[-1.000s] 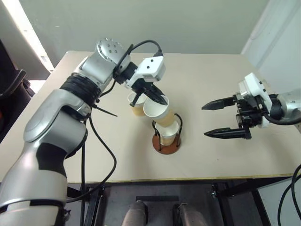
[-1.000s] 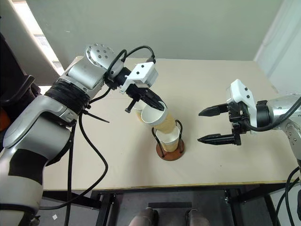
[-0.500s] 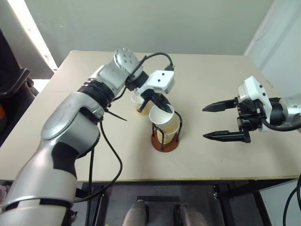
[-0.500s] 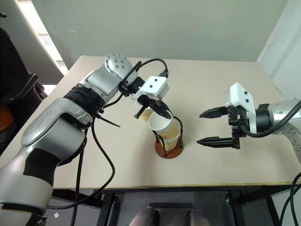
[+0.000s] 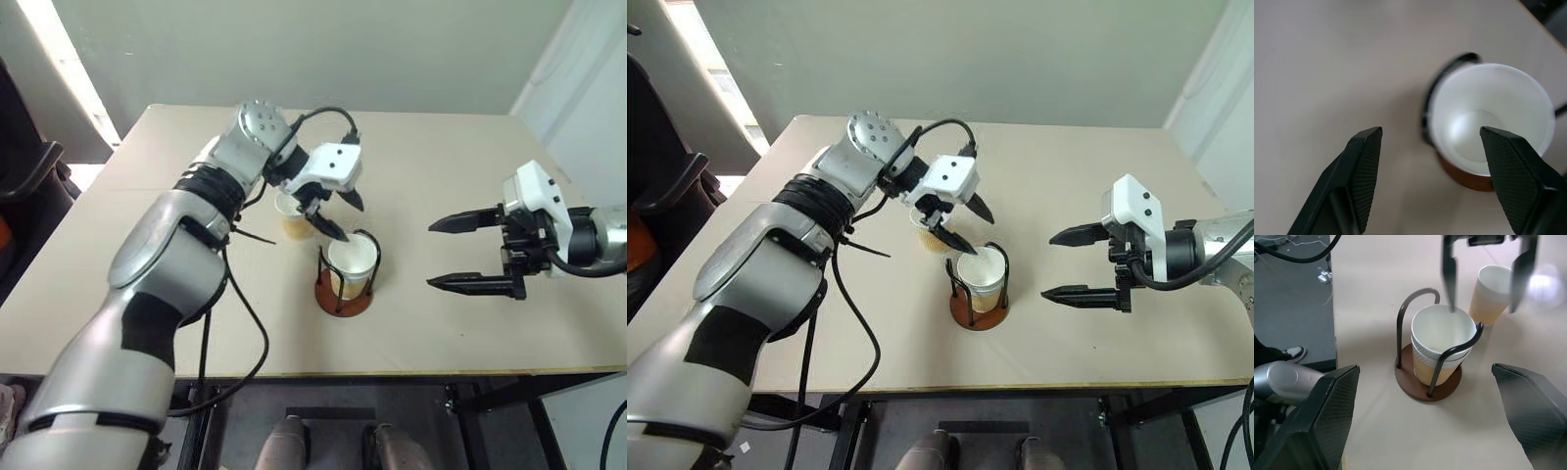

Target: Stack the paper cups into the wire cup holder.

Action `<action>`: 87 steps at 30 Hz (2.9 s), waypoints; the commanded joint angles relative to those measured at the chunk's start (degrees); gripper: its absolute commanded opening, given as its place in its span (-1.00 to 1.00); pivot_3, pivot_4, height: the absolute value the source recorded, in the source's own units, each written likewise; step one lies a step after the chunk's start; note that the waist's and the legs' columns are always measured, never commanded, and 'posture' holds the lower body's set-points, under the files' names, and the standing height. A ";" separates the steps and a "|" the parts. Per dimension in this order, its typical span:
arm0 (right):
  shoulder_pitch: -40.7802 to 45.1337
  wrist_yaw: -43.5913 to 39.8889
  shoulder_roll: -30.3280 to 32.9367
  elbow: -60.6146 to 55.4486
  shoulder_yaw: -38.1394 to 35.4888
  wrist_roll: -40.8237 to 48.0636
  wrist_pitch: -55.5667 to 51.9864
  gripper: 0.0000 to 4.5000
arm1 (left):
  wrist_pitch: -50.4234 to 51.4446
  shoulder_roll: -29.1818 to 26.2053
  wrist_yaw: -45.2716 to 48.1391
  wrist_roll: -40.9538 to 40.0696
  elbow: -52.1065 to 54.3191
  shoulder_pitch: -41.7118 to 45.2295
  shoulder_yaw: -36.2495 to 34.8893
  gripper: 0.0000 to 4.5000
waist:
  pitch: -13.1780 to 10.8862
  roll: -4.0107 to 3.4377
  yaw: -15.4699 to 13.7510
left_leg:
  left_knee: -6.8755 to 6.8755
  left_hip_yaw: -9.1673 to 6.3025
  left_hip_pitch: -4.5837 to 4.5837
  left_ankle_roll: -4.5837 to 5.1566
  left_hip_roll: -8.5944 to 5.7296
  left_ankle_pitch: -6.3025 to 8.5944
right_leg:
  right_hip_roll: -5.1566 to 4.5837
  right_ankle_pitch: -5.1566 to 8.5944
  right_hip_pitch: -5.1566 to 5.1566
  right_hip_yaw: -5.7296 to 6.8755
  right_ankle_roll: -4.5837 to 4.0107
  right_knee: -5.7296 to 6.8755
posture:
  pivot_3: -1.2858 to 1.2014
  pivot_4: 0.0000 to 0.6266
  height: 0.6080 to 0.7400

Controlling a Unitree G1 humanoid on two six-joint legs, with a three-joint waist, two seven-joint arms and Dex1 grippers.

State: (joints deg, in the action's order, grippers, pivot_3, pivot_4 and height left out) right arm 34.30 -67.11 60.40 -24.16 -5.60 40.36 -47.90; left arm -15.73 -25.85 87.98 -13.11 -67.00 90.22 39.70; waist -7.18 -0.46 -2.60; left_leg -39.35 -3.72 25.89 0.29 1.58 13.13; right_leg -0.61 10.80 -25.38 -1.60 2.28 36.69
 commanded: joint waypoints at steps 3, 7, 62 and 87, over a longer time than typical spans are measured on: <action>8.44 9.91 -8.94 3.97 1.73 -1.72 -0.04 1.00 | 0.58 -4.72 -5.71 8.62 -5.36 0.36 -7.03 0.54 | 0.01 -0.05 1.20 | 0.02 0.08 -0.21 0.04 0.01 0.02 | 0.06 -0.02 0.00 -0.10 -0.02 0.04 | 0.03 -0.52 1.00; 8.67 9.64 -10.65 3.08 4.97 -3.61 1.47 1.00 | 1.78 -6.79 -5.41 13.72 -7.28 -1.70 -9.40 0.54 | 0.01 -0.07 1.05 | 0.12 -0.01 -0.25 0.08 0.10 -0.03 | 0.11 -0.02 0.00 -0.14 -0.05 0.05 | 0.03 -0.52 1.00; -5.42 3.39 3.07 -3.46 -10.01 7.66 0.05 1.00 | 7.95 -30.10 4.52 -23.65 52.05 -10.20 8.34 -0.99 | 0.06 -0.29 1.22 | -0.01 0.68 -0.53 0.86 -0.64 0.33 | -0.76 0.36 0.30 -0.32 0.27 0.24 | 0.03 -0.52 1.00; -6.41 5.84 3.43 -4.15 -8.41 7.52 0.50 1.00 | 2.26 -21.91 4.52 -21.75 32.62 -2.39 11.34 -0.99 | 0.01 -0.35 1.42 | 0.22 0.68 -0.74 0.74 -0.66 0.52 | -0.78 0.47 0.52 -0.35 0.32 0.10 | 0.03 -0.52 1.00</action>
State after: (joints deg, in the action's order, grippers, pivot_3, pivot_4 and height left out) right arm 26.56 -61.74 63.68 -27.21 -13.51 47.63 -47.96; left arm -12.30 -47.32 90.43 -34.77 -34.62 86.68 51.30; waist -7.17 -0.81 -1.18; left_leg -39.11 -2.99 25.15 1.02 0.91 13.65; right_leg -1.36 11.28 -24.88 -1.95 2.60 36.78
